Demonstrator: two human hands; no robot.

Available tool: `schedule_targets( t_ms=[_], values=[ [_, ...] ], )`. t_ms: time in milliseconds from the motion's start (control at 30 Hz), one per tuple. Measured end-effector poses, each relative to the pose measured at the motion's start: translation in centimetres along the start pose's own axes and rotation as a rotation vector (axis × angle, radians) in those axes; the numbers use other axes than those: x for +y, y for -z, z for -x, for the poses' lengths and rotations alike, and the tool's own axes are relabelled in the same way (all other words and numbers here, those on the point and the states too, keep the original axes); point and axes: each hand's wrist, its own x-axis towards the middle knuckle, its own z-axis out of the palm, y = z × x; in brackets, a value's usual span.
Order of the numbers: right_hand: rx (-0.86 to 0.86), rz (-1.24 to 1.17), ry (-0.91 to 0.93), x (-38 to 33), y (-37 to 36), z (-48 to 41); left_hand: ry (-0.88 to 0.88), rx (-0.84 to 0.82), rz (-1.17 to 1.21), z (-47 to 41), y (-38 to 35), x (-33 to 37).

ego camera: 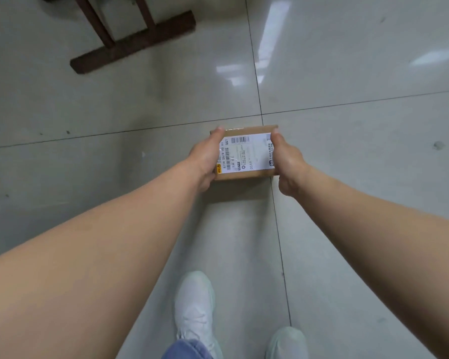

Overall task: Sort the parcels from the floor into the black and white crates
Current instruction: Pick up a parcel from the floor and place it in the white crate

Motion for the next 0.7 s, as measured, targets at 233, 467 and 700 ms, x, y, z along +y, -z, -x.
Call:
schedule_targets(
  t_ms=[233,467,700],
  values=[
    [0.088,-0.048,0.045,-3.1,1.1,5.6,-0.060,0.078,0.155,6.1,1.1,2.4],
    [0.091,-0.052,0.134,-12.6,3.4,18.5,-0.086,0.190,0.399,20.0,4.4,9.2],
    [-0.030,-0.094,0.263,-22.1,4.5,36.2,-0.302,0.275,0.419,38.2,8.4,17.6]
  ],
)
